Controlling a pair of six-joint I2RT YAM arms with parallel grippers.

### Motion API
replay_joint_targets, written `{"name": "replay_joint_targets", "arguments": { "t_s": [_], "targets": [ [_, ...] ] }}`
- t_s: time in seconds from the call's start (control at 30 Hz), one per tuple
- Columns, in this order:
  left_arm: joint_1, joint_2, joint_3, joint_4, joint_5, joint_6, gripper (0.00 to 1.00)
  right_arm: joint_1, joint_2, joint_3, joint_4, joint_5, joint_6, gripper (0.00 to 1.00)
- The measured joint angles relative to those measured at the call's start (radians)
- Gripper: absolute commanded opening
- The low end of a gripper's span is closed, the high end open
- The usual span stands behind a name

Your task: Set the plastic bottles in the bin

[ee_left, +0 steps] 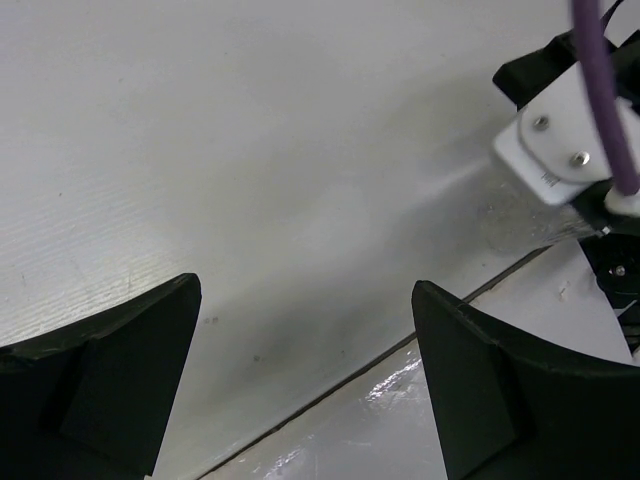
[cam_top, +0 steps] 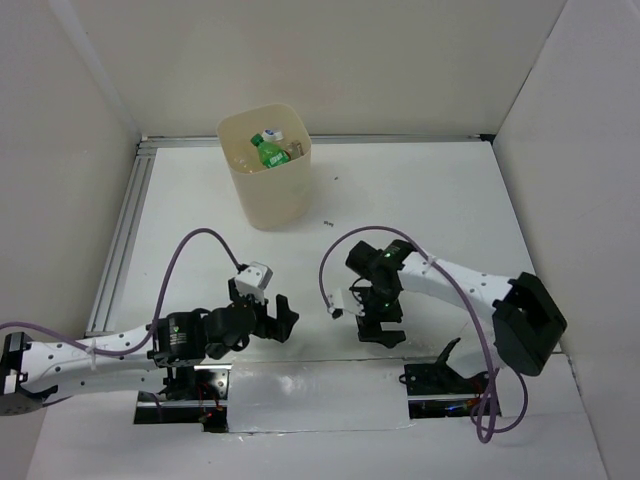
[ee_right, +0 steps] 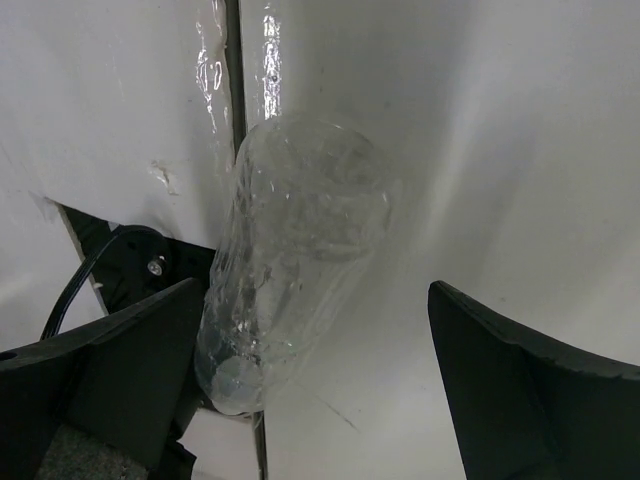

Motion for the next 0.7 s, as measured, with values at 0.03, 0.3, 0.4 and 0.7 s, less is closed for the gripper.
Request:
{"name": "replay_joint_targets", "arguments": {
  "t_s": [0.03,0.3,0.4,0.7],
  "targets": [
    [0.000,0.000,0.000,-0.007,-0.002,-0.002,0.99,0.015,0.023,-0.002,0.002,0.008,0.003,1.00],
    [0.000,-0.056,0.009,-0.094,-0.035,-0.007,0.99,0.126,0.191,-0.060,0.075,0.082,0.053,1.00],
    [0.000,-0.104,0.019,-0.131,-0.055,-0.026,0.99,0.136,0.206,-0.063,0.083,0.118,0.088,0.90],
    [0.001,-0.153,0.020,-0.171,-0.078,-0.056,0.99,0.117,0.253,-0.055,0.085,0.138,0.131,0.21]
  ]
}}
